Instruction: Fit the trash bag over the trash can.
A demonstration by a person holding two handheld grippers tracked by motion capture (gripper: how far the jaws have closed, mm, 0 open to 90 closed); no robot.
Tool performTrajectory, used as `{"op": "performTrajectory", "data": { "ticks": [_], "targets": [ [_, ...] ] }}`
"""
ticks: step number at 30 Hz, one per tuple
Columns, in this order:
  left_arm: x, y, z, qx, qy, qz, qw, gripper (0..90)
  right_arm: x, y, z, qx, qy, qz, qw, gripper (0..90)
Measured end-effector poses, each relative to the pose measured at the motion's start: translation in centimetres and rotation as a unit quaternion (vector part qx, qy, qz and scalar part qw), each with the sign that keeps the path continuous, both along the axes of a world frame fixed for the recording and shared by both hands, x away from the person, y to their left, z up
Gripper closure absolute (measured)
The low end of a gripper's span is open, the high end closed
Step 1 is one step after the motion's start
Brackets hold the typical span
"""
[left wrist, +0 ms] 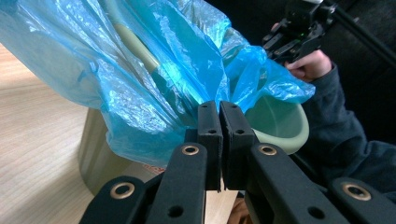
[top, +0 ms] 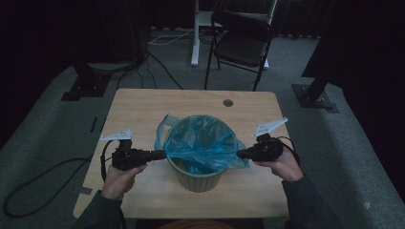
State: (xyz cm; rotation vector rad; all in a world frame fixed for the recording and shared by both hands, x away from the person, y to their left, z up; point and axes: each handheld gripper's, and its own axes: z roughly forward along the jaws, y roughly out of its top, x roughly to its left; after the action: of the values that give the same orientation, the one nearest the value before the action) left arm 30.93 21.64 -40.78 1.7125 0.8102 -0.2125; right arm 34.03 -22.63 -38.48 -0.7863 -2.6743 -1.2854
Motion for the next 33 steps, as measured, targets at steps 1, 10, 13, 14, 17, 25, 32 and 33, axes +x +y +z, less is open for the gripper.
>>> {"op": "performTrajectory", "data": {
  "ticks": [1, 10, 13, 14, 17, 25, 32, 33],
  "targets": [
    [0.2, 0.0, -0.1, -0.003, 0.001, 0.001, 1.0, 87.7, 0.1, 0.1, -0.1, -0.001, -0.001, -0.002, 1.0, 90.0],
    [2.6, -0.6, 0.0, -0.005, 0.001, 0.019, 0.9998, 87.9, 1.6, 0.0, -0.2, 0.003, -0.002, -0.042, 0.9991, 90.0],
    [3.9, -0.9, 0.2, 0.001, -0.001, 0.03, 0.9995, 87.8, 2.6, -0.1, -0.2, 0.001, -0.004, -0.057, 0.9983, 90.0],
    [3.9, -0.9, 0.2, 0.001, -0.001, 0.03, 0.9995, 87.9, 2.6, -0.1, -0.2, 0.001, -0.004, -0.057, 0.9983, 90.0],
    [5.5, -1.3, 0.3, 0.008, -0.004, 0.045, 0.9989, 87.8, 4.0, -0.2, -0.3, 0.006, -0.002, -0.079, 0.9968, 90.0],
    [7.0, -1.6, 0.6, 0.011, -0.003, 0.063, 0.9979, 86.7, 5.7, -0.5, -0.7, 0.026, 0.009, -0.095, 0.9951, 90.0],
    [4.4, -1.2, 1.0, 0.025, -0.017, 0.049, 0.9983, 86.7, 4.4, -1.3, -0.6, 0.023, 0.002, -0.079, 0.9966, 90.0],
    [4.4, -1.2, 1.0, 0.025, -0.017, 0.049, 0.9983, 86.7, 4.4, -1.3, -0.6, 0.023, 0.002, -0.079, 0.9966, 90.0]
  ]
}}
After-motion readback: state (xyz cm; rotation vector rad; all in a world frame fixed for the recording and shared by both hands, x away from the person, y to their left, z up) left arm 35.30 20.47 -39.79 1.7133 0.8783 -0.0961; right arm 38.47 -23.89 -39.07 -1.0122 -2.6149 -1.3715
